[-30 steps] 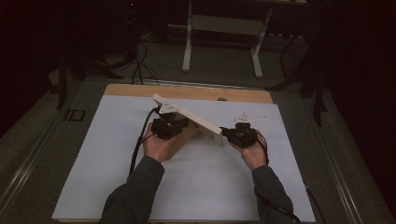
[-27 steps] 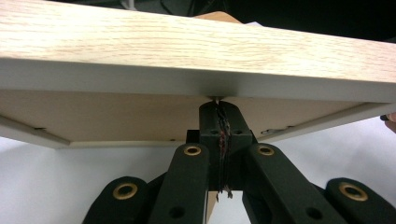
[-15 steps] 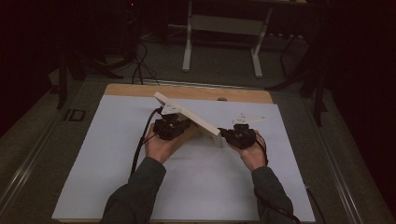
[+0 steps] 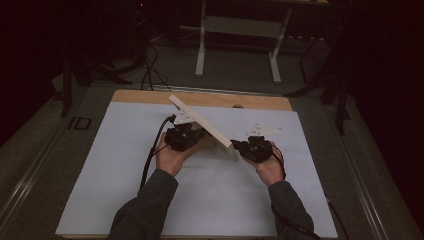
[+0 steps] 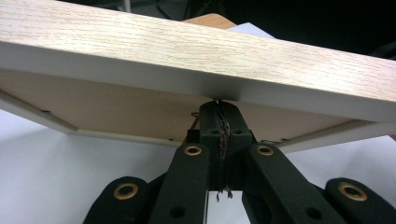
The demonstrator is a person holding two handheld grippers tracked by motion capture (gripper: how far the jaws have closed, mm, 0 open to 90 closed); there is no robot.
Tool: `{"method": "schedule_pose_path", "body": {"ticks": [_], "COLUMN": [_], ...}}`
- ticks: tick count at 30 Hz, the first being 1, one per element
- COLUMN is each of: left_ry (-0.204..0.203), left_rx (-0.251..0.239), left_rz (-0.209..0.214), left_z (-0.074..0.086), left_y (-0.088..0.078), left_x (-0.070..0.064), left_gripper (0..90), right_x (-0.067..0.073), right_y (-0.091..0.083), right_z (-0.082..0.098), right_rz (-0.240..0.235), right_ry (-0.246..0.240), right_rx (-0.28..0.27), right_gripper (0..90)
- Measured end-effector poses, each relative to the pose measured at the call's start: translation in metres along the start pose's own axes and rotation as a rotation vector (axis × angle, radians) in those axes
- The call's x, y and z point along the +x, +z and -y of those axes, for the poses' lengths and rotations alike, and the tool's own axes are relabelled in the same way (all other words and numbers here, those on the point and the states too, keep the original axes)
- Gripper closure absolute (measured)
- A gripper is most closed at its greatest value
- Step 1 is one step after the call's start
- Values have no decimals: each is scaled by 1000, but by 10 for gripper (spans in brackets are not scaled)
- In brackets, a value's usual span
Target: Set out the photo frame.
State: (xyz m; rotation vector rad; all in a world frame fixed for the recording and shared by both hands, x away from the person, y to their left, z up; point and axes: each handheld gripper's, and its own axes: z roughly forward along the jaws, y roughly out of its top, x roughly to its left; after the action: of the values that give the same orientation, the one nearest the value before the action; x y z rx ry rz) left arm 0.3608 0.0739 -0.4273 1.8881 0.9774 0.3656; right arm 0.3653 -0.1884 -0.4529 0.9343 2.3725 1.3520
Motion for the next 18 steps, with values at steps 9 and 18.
{"method": "schedule_pose_path", "body": {"ticks": [9,18], "left_ry": [27,26], "left_rx": [9,7], "left_rz": [9,11], "left_z": [1,0], "left_y": [-1,-1], "left_x": [-2,-2], "left_gripper": [900,900], "right_x": [5,11], "right_y": [-2,-2], "right_z": [2,3], "right_rz": [-6,-21], "right_ry": [-20,-40], "right_rx": [-4,-1], "right_gripper": [898,898]}}
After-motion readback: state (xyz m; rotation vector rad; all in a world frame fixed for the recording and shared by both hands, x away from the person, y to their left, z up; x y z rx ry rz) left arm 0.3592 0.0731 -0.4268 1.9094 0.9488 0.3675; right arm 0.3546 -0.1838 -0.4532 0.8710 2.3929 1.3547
